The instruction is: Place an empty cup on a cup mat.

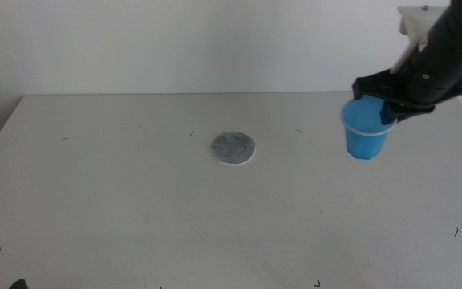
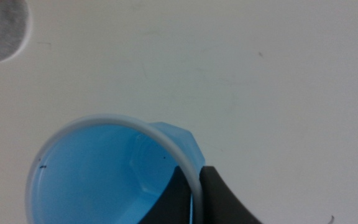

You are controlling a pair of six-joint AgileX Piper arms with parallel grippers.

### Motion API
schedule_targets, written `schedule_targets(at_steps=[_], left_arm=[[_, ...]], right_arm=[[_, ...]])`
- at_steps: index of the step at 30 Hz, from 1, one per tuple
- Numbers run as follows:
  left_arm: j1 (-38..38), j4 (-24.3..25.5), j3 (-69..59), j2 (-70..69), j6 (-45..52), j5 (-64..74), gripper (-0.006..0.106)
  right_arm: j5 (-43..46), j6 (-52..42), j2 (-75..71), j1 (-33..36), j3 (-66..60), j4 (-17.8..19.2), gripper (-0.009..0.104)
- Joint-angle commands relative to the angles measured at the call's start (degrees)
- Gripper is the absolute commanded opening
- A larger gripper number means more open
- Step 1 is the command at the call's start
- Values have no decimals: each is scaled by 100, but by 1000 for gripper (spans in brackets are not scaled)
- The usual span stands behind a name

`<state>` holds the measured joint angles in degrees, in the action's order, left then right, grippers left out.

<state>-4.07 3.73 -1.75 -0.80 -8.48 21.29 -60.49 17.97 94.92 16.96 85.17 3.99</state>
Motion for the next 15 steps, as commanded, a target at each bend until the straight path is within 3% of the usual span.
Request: schedule_targets(at_steps=[1,15], left_arm=[[6,2,34,-71,-61,-378,105],[6,2,34,-71,-61,-378,105]], right_arm=[[-69,7,200,153,726,64,1],[-1288,30,2973,762,4692,-242,1]])
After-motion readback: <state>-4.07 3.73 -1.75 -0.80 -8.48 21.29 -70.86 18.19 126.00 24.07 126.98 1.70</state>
